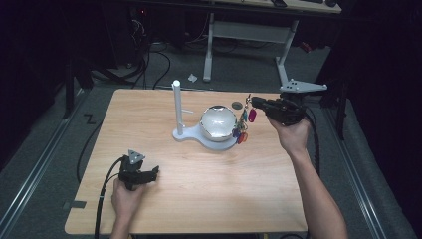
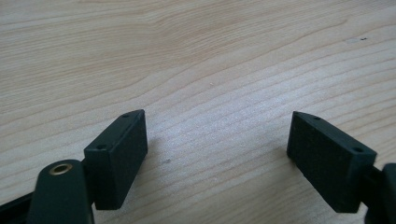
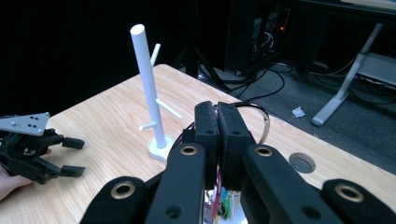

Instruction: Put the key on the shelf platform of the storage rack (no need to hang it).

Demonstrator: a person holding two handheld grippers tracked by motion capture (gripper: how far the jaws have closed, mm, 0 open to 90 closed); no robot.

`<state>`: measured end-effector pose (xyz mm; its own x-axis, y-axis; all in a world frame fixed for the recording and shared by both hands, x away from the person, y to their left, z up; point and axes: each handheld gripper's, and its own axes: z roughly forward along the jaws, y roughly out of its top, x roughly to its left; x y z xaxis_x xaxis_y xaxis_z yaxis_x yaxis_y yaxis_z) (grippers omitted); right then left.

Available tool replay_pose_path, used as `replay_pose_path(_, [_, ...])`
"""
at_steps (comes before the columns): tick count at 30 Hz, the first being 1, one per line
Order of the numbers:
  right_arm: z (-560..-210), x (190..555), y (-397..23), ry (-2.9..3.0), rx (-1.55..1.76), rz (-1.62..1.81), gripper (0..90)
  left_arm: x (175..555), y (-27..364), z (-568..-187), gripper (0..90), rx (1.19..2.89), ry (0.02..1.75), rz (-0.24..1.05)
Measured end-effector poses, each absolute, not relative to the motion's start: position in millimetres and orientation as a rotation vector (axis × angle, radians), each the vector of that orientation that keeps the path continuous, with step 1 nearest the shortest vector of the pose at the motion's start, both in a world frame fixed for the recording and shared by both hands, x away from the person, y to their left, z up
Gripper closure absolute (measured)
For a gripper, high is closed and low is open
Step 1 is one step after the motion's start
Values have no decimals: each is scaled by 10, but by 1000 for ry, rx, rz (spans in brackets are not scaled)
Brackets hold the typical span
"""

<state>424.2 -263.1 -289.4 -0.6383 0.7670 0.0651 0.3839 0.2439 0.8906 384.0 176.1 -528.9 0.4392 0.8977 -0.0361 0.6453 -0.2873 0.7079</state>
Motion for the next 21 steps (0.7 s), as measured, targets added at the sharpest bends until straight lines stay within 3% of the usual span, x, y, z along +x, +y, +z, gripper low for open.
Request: replay_pose_path(21, [-2956,4569,-2299,2180,1055,1343,888,3839,1761,-5289,207,2036,1291,492])
